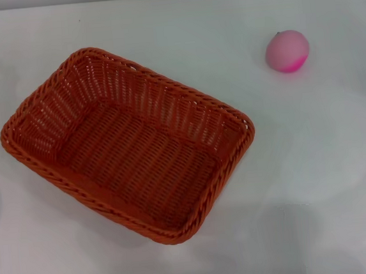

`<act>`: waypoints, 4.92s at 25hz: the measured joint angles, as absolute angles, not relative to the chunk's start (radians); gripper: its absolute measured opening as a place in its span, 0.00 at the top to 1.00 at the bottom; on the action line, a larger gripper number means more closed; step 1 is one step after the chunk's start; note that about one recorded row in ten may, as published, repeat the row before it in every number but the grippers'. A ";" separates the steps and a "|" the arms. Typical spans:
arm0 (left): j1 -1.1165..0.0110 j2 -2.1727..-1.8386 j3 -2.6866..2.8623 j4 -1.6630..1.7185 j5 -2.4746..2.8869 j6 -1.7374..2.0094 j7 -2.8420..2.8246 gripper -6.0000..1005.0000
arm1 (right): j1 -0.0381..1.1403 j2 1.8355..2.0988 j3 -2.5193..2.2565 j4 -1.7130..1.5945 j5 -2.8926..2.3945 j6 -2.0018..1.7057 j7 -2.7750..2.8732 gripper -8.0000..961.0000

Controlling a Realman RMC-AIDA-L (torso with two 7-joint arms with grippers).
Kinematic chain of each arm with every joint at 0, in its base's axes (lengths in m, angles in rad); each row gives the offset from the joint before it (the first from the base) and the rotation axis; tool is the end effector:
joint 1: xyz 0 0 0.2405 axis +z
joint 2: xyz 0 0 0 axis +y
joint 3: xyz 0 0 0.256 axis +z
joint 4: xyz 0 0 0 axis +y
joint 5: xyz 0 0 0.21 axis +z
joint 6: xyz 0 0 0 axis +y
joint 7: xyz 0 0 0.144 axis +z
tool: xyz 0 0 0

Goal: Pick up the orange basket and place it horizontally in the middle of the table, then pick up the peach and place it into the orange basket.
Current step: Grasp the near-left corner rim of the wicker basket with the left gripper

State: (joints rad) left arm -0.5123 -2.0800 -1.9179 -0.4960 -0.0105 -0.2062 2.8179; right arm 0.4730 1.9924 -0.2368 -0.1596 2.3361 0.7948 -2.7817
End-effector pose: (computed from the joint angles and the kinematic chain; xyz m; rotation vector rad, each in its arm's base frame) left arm -0.3582 0.4095 0.0296 -1.3998 -1.0763 -0.3809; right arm 0.4385 0.3369 0.1051 -1.1152 0.8697 0.4528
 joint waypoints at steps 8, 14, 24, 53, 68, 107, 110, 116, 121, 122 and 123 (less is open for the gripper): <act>-0.496 -2.080 -1.833 -0.710 -0.011 0.099 2.818 0.11 | 0.474 1.981 -0.235 -0.159 2.343 0.768 -2.781 0.10; -0.468 -2.078 -1.817 -0.907 -0.015 0.358 2.822 0.11 | 0.475 1.979 -0.233 -0.164 2.345 0.763 -2.781 0.10; -0.531 -2.051 -1.830 -1.022 -0.017 0.711 2.827 0.12 | 0.479 1.978 -0.233 -0.169 2.346 0.761 -2.781 0.10; -0.848 -1.905 -1.951 -0.927 -0.034 1.323 2.831 0.12 | 0.491 1.962 -0.244 -0.170 2.339 0.750 -2.781 0.10; -0.974 -1.894 -1.841 -0.916 -0.116 1.374 2.833 0.12 | 0.488 1.963 -0.246 -0.183 2.338 0.710 -2.781 0.10; -1.107 -1.909 -1.532 -1.023 -0.380 1.557 2.835 0.13 | 0.485 1.973 -0.236 -0.181 2.343 0.630 -2.781 0.10; -1.108 -1.919 -1.523 -1.023 -0.381 1.559 2.835 0.13 | 0.486 1.973 -0.235 -0.181 2.345 0.624 -2.781 0.10; -1.101 -1.932 -1.511 -1.023 -0.384 1.562 2.835 0.13 | 0.489 1.973 -0.235 -0.182 2.346 0.621 -2.781 0.10; -1.094 -1.937 -1.502 -1.023 -0.397 1.560 2.835 0.13 | 0.489 1.971 -0.235 -0.182 2.346 0.620 -2.781 0.10; -1.094 -1.939 -1.498 -1.023 -0.398 1.558 2.835 0.13 | 0.489 1.971 -0.235 -0.182 2.346 0.620 -2.781 0.10; -1.094 -1.943 -1.493 -1.023 -0.399 1.557 2.835 0.13 | 0.490 1.970 -0.235 -0.183 2.346 0.619 -2.781 0.10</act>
State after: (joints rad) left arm -1.0941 -1.9430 -1.4927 -1.0232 -0.3987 1.5566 2.8348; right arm 0.4898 1.9701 -0.2347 -0.1826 2.3455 0.6191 -2.7806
